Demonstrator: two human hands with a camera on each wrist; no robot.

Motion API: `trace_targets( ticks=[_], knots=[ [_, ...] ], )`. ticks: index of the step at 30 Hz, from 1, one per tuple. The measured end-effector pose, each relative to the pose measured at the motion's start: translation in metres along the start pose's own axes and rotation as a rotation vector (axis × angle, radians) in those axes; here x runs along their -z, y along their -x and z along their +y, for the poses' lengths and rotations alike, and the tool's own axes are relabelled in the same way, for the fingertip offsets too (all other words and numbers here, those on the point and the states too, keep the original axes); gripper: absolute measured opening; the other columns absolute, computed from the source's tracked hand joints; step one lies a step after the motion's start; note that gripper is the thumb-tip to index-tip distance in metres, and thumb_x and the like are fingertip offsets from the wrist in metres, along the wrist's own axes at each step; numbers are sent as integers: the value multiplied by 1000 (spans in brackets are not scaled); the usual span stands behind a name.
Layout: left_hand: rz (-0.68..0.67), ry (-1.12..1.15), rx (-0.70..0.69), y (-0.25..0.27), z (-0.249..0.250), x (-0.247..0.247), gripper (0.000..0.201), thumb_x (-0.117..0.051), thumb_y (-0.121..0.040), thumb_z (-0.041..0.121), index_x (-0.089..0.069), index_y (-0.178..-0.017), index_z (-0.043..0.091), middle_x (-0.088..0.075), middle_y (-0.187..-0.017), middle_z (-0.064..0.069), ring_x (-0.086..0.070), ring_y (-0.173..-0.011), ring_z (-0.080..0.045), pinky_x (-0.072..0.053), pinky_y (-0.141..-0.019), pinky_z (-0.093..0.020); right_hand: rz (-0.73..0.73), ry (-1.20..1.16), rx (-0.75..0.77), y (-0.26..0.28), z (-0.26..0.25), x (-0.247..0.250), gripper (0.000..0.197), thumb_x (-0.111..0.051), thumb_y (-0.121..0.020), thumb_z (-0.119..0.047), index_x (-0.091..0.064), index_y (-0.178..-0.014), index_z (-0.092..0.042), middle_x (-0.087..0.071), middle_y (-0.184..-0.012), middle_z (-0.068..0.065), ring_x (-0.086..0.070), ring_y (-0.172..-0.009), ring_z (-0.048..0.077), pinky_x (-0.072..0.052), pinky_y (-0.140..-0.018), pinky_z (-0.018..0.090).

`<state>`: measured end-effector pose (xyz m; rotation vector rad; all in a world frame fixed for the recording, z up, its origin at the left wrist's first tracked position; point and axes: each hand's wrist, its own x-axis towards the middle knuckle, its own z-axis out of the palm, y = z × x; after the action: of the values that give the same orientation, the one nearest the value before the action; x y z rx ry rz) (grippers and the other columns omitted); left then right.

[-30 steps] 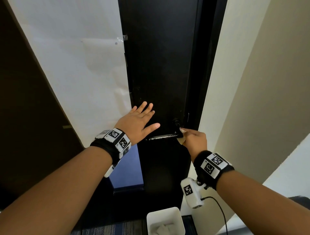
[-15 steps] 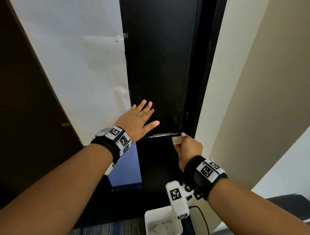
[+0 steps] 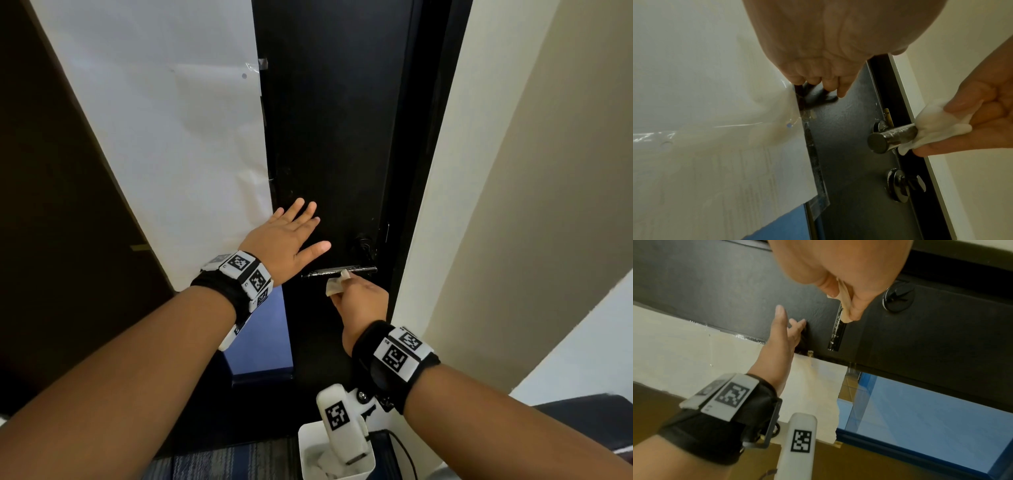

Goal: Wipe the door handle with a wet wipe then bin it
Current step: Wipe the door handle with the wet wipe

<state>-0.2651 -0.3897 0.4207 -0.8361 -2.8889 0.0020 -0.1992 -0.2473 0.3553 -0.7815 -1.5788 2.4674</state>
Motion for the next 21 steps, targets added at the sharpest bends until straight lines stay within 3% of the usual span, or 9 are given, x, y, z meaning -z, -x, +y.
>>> trace_targets(
  ticks=[3, 9, 13, 15, 18, 21],
  knots=[
    [-3, 2, -1, 0, -1, -1, 81, -3, -86, 67, -14, -151, 19, 0, -161, 2, 10, -147, -13, 0, -121, -35, -9, -10, -16, 1, 7, -8, 25, -57, -88, -2, -69, -110, -11, -69, -88, 6, -67, -83, 18, -54, -75, 30],
    [-22, 9, -7, 1, 0, 3, 80, -3, -87, 65, -13, -151, 18, 0, -161, 1, 10, -147, -13, 2, -120, -34, -65, 88, 17, 8, 18, -21, 23, -58, -87, -4, -72, -86, -23, -72, -91, 11, -70, -88, 26, -57, -85, 41],
    [-47, 40, -9, 1, -2, 5, 81, -1, -85, 65, -11, -151, 19, 2, -161, 2, 12, -146, -12, 4, -119, -32, -79, 113, 4, 13, 24, -30, 21, -57, -89, -6, -72, -92, -19, -71, -91, 6, -69, -83, 20, -58, -85, 42],
    [-55, 53, -12, 1, -2, 5, 81, -1, -85, 64, -11, -151, 19, 2, -161, 3, 12, -146, -11, 5, -119, -32, -92, 132, -2, 16, 24, -33, 26, -57, -89, -6, -71, -76, -23, -72, -89, 8, -70, -84, 25, -58, -85, 44],
    [-47, 60, -16, 0, -4, 4, 82, 0, -84, 65, -11, -151, 20, 3, -161, 3, 13, -146, -11, 5, -119, -32, -184, 155, 6, 25, 22, -37, 37, -55, -85, -1, -72, -57, -16, -72, -88, 23, -66, -96, 41, -53, -92, 52],
    [-47, 70, -13, 1, -3, 4, 79, -3, -86, 64, -12, -151, 20, 3, -161, 4, 13, -146, -10, 5, -119, -32, -267, 174, 23, 25, 18, -46, 32, -50, -86, 3, -75, -79, -15, -72, -96, 24, -66, -100, 42, -52, -93, 55]
  ],
)
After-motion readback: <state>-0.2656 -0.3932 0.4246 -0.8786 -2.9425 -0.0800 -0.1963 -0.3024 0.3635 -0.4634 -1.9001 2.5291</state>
